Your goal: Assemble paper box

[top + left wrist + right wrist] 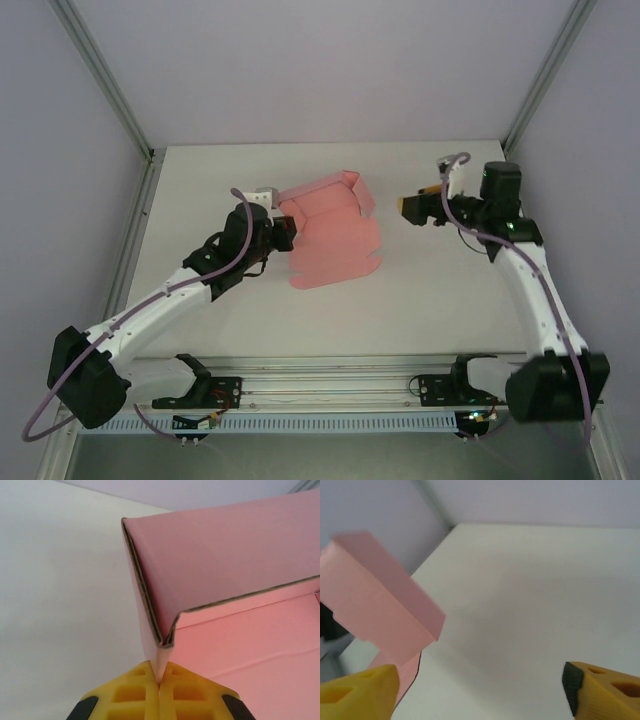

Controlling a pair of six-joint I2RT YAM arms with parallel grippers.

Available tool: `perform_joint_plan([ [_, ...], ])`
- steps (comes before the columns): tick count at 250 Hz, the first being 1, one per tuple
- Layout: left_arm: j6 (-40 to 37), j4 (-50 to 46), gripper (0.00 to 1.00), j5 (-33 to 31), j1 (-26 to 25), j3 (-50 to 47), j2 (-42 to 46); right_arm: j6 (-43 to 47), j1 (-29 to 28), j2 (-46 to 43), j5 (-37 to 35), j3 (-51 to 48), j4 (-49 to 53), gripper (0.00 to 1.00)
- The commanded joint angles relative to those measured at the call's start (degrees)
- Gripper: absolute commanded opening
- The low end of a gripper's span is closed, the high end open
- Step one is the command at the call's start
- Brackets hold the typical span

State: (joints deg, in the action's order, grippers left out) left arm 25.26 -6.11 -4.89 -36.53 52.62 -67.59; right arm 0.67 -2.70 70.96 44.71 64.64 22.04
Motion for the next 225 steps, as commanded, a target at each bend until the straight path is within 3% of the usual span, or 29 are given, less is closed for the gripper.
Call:
perform_joint_plan([
  [1, -2.0, 2.5, 0.00, 3.4, 0.4, -0.5, 0.8, 7.6, -0.6, 4.8, 17.3, 6.6, 1.2, 0.77],
  [38, -1.9, 2.5, 0.00, 4.7, 0.4, -0.4, 0.3, 17.9, -5.6, 8.7, 13.9, 10.3, 7.6, 0.73],
  [64, -2.0, 2.3, 0.00, 5.4, 0.4, 0.2, -0.2, 19.4, -7.8, 9.4, 10.7, 10.7, 6.8, 0.70],
  [100, -2.0, 1.5, 0.00, 5.6, 0.4, 0.6, -1.0, 21.0, -8.6, 10.4, 12.1, 11.8, 6.7, 0.61],
  [128, -1.6, 2.1, 0.00, 5.6, 0.4, 0.5, -1.0, 28.8, -12.3, 11.1, 11.2, 13.7, 13.7, 0.61],
  [158, -1.4, 2.2, 0.00, 6.0, 0.3, 0.8, -1.0, 29.2, -17.7, 11.5, 0.4, 13.4, 13.4, 0.60],
  [195, -0.6, 1.7, 0.00, 5.6, 0.4, 1.2, -0.8, 21.3, -21.6, 10.8, -12.3, 10.4, 4.3, 0.54],
  [225, 1.3, 0.8, 0.00, 4.3, 0.3, 1.5, -0.9, 14.1, -25.9, 9.9, -31.7, 6.9, -5.2, 0.53],
])
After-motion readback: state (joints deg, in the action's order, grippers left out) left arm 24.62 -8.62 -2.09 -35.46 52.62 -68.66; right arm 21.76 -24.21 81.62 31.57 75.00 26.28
